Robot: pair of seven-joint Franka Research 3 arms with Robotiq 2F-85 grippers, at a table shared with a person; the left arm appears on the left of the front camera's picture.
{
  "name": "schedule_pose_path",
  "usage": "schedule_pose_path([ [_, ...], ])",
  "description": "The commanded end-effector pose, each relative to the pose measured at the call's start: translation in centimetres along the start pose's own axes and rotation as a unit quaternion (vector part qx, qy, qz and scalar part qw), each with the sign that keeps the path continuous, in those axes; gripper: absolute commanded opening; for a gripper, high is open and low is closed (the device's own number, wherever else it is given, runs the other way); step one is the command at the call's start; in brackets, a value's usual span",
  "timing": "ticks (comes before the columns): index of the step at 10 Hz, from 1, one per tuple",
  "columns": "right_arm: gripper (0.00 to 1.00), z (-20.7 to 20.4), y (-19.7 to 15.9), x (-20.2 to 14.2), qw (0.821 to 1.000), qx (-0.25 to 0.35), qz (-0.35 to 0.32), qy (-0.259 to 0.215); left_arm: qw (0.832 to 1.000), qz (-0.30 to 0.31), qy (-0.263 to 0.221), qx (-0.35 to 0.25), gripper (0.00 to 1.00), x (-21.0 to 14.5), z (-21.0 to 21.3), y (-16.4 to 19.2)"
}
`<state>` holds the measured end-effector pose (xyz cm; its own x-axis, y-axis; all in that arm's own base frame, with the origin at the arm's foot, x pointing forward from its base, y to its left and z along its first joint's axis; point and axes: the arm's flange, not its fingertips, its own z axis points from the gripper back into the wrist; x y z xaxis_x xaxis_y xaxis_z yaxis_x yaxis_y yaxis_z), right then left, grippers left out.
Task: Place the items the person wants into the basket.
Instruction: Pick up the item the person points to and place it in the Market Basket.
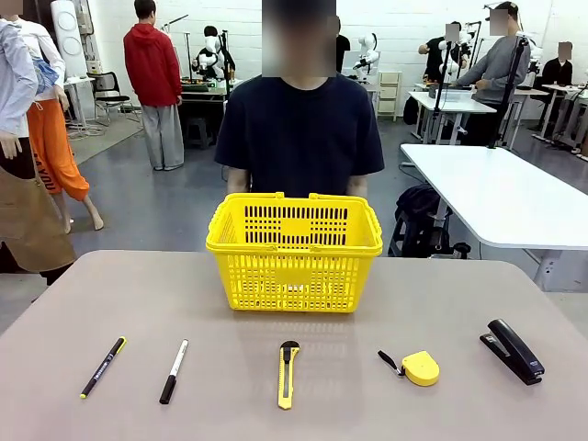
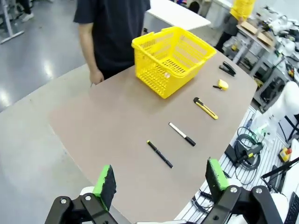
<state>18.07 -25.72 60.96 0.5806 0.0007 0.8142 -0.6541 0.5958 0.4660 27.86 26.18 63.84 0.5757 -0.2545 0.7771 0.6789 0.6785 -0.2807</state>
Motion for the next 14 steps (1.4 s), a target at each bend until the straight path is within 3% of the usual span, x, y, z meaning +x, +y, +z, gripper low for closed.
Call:
schedule_pose_path([
  [1, 1.00, 0.2, 1.6, 0.3, 1.000, -0.026, 0.002, -0.004, 1.000, 0.009, -0.003, 0.016, 1.00, -0.3, 0.6, -1.2],
  [4, 1.00, 1.7, 3.5, 0.5, 0.999, -0.047, 0.013, -0.010, 0.999, 0.014, 0.002, 0.033, 1.00, -0.5, 1.3, -2.1],
  [5, 1.00, 1.8, 3.8, 0.7, 0.999, -0.049, 0.015, -0.010, 0.999, 0.015, 0.008, 0.035, 1.00, 0.7, -0.1, -3.8],
  [14, 1.00, 1.9, 3.7, 0.6, 0.998, -0.055, 0.004, -0.009, 0.999, 0.014, 0.015, 0.037, 1.00, 0.9, 0.7, -3.0],
])
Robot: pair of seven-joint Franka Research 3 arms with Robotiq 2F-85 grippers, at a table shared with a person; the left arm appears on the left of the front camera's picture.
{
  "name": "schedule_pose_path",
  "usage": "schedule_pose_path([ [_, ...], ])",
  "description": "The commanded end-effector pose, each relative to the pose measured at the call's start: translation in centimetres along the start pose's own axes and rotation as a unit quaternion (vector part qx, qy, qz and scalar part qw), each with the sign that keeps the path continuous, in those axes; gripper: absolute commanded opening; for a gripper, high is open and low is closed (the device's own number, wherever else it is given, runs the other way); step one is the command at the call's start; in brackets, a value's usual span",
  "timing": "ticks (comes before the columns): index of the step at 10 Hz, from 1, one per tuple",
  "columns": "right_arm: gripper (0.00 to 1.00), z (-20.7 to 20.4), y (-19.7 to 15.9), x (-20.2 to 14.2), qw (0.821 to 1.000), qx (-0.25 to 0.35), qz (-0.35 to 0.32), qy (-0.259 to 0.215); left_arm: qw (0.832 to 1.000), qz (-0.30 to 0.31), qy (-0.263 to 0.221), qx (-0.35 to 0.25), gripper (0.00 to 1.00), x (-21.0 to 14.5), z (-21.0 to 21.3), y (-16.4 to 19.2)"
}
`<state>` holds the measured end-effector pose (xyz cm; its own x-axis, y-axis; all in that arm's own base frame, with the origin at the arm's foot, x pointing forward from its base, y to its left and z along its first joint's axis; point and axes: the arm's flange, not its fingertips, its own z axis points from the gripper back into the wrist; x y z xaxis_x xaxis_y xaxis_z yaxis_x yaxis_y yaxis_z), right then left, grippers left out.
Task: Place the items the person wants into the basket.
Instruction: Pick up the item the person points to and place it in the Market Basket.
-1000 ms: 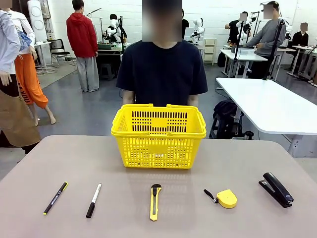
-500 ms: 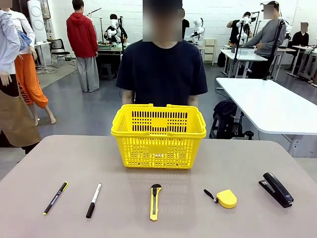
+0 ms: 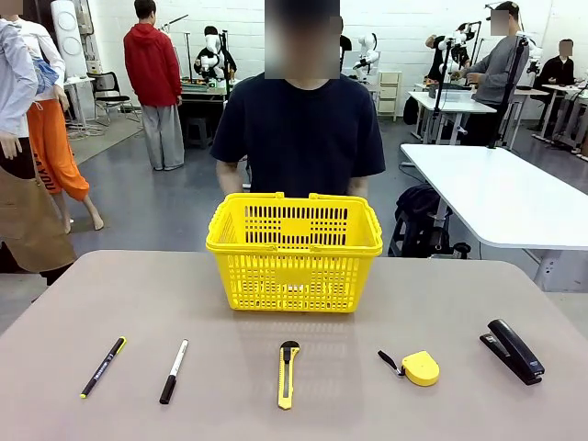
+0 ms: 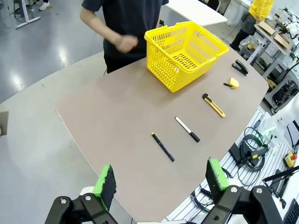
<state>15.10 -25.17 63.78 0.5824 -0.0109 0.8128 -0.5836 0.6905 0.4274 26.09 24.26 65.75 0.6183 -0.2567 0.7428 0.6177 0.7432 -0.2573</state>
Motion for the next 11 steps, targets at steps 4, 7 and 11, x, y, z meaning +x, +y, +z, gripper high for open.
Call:
schedule_pose_path([
  [4, 1.00, -0.05, 0.09, 0.08, 1.000, 0.007, 0.008, -0.006, 1.000, -0.004, -0.006, -0.005, 1.00, -0.06, 0.14, 0.09],
  [7, 1.00, -0.05, 0.09, 0.08, 1.000, 0.007, 0.008, -0.006, 1.000, -0.004, -0.006, -0.005, 1.00, -0.06, 0.14, 0.09],
  [11, 1.00, -0.05, 0.09, 0.08, 1.000, 0.007, 0.008, -0.006, 1.000, -0.004, -0.006, -0.005, 1.00, -0.06, 0.14, 0.09],
])
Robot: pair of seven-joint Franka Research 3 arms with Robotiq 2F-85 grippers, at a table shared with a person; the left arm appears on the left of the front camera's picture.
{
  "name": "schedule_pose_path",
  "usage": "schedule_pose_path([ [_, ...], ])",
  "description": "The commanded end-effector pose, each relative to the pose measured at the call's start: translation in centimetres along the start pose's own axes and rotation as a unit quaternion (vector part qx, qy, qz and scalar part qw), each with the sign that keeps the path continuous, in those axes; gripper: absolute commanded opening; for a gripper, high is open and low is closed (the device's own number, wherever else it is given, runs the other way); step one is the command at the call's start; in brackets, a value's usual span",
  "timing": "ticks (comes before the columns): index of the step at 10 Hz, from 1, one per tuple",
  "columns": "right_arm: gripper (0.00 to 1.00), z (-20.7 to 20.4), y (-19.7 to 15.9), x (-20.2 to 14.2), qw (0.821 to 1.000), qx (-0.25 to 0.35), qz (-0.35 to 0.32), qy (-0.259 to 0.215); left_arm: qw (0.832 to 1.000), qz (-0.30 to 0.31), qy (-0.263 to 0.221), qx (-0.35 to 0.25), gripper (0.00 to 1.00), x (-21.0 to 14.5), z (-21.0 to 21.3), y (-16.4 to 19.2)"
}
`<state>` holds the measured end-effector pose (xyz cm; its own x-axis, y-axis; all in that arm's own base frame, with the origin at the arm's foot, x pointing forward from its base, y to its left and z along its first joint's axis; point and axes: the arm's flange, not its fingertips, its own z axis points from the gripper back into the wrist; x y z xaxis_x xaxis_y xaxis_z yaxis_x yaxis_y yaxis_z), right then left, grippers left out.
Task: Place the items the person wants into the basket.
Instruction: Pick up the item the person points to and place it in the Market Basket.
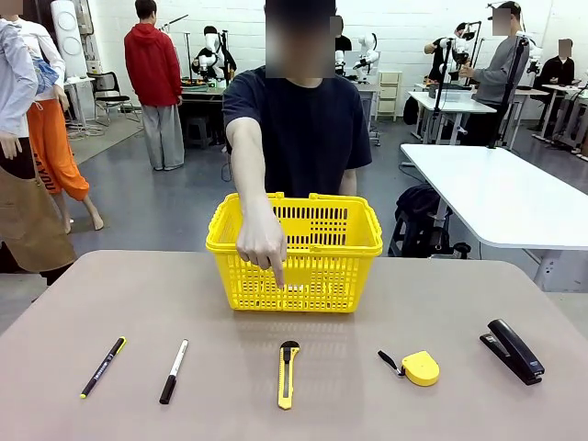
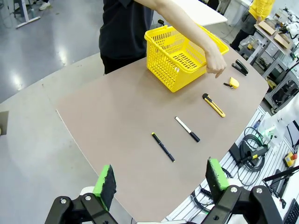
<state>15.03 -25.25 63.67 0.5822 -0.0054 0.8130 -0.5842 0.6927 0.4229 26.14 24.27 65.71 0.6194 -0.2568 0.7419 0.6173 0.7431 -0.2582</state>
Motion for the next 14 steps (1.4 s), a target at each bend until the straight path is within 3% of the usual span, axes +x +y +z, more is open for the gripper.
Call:
schedule_pose_path([
  [1, 1.00, -0.1, 0.2, 0.2, 1.000, 0.008, 0.006, -0.007, 1.000, -0.004, -0.006, -0.005, 1.00, -0.1, 0.2, 0.0],
  [4, 1.00, -0.1, 0.2, 0.2, 1.000, 0.008, 0.006, -0.007, 1.000, 0.000, 0.000, 0.000, 1.00, 0.0, 0.0, 0.0],
  [5, 1.00, -0.1, 0.2, 0.2, 1.000, 0.008, 0.006, -0.007, 0.995, -0.057, 0.059, 0.050, 1.00, 4.9, 0.2, -3.5],
  [6, 1.00, -0.1, 0.2, 0.2, 1.000, 0.008, 0.006, -0.007, 0.972, -0.153, 0.142, 0.111, 1.00, 12.5, -1.3, -10.3],
  [8, 1.00, -0.1, 0.2, 0.2, 1.000, 0.008, 0.006, -0.007, 0.879, -0.333, 0.316, 0.128, 1.00, 23.5, -10.6, -22.7],
  [9, 1.00, -0.1, 0.2, 0.2, 1.000, 0.008, 0.006, -0.007, 0.843, -0.372, 0.376, 0.100, 1.00, 26.2, -16.1, -27.2],
  [10, 1.00, -0.1, 0.2, 0.2, 1.000, 0.008, 0.006, -0.007, 0.820, -0.366, 0.434, 0.077, 1.00, 27.3, -22.4, -31.1],
  [11, 1.00, -0.1, 0.2, 0.2, 1.000, 0.008, 0.006, -0.007, 0.815, -0.326, 0.472, 0.084, 1.00, 26.9, -27.8, -33.6],
  [14, 1.00, -0.1, 0.2, 0.2, 1.000, 0.008, 0.006, -0.007, 0.848, -0.171, 0.487, 0.119, 1.00, 23.2, -39.2, -37.0],
])
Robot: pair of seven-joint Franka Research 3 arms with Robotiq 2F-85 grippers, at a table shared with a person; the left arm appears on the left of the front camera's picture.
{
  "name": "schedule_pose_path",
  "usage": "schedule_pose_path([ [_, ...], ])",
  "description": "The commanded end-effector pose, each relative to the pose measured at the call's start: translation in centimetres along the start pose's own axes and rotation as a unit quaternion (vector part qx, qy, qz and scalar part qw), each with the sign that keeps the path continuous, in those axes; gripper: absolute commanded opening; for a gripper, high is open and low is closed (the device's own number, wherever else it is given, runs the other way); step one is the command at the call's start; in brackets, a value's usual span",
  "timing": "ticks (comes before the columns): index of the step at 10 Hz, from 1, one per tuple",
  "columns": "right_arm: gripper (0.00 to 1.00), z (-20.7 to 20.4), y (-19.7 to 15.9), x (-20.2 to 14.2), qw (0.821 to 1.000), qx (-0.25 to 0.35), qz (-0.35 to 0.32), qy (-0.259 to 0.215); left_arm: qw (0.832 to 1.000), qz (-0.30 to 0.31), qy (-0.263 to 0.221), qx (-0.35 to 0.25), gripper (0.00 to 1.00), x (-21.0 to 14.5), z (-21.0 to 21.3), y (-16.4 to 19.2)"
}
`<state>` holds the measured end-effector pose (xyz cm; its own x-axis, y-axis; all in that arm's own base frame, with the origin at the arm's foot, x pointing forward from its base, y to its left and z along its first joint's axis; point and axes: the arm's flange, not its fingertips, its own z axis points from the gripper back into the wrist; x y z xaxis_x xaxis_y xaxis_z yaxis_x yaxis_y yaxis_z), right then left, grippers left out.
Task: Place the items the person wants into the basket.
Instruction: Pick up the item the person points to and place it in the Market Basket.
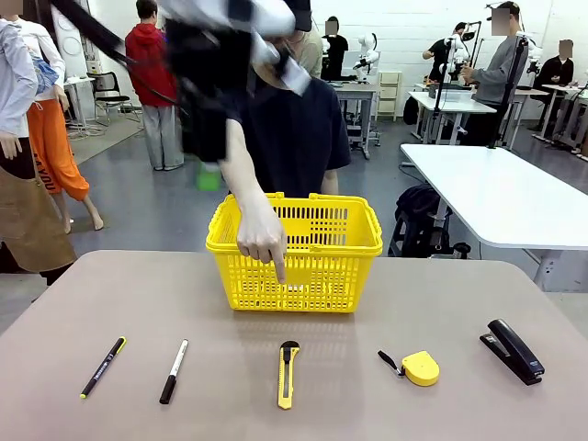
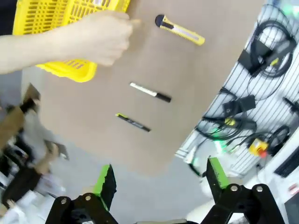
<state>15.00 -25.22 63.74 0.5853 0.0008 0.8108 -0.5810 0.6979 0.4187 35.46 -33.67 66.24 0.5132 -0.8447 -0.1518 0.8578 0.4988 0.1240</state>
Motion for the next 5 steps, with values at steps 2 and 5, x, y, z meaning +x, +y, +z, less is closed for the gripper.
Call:
schedule_pose_path([
  [2, 1.00, -0.1, 0.1, 0.2, 1.000, 0.012, 0.006, -0.011, 0.990, 0.127, -0.011, -0.066, 1.00, 3.1, -3.0, -0.4],
  [5, 1.00, -0.1, 0.1, 0.2, 1.000, 0.012, 0.006, -0.011, 0.965, 0.245, -0.056, -0.072, 1.00, 3.3, -6.6, -2.5],
])
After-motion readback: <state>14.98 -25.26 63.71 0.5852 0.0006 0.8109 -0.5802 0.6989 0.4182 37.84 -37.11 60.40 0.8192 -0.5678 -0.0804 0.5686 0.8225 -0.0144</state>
